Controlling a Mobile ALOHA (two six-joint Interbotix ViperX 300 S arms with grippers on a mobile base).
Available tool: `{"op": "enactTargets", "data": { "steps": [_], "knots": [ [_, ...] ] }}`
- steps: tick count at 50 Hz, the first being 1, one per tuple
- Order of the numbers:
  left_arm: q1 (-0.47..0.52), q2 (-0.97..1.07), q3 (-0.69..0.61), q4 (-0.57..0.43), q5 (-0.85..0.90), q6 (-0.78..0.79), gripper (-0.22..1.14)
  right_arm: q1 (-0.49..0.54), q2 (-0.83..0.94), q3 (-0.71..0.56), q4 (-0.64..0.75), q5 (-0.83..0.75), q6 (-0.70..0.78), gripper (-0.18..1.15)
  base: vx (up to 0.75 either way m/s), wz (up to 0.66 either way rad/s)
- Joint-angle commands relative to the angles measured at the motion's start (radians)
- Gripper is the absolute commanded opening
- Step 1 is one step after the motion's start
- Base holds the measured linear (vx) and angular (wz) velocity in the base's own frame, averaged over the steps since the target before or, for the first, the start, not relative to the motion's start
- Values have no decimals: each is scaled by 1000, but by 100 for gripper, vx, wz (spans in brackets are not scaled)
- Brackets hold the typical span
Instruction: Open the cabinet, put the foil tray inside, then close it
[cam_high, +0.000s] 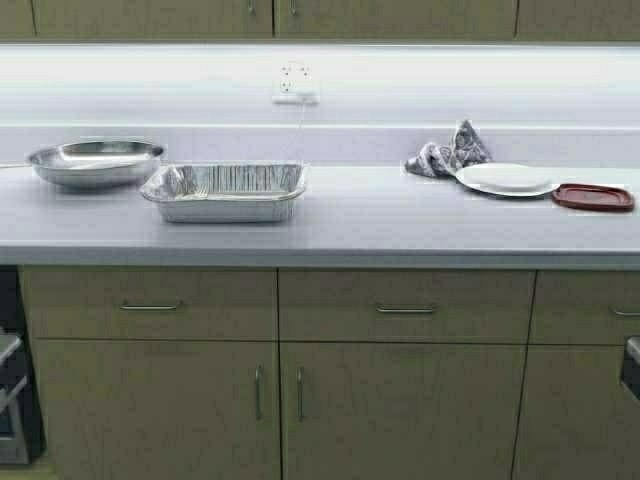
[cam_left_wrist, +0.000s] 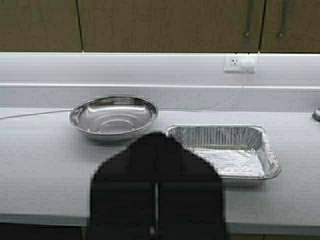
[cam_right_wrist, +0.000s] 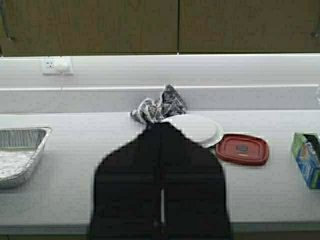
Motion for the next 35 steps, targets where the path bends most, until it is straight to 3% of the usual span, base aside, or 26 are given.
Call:
{"op": "enactTargets", "data": {
  "steps": [1,5,13,35],
  "knots": [
    [-8,-15,12,40,-11,-3,-2,11,5,0,0,9,9,7,1,4],
    [-8,-15,17,51,-11,-8,8,11,5,0,0,26,15,9,2,6],
    [-8,2,17,51,-20,-12,2,14,5,-3,-9,34,21,5,4,14],
    [-8,40,3,61,-41,-28,3,14,15,-11,-12,37,28,6,13,7]
  ]
}}
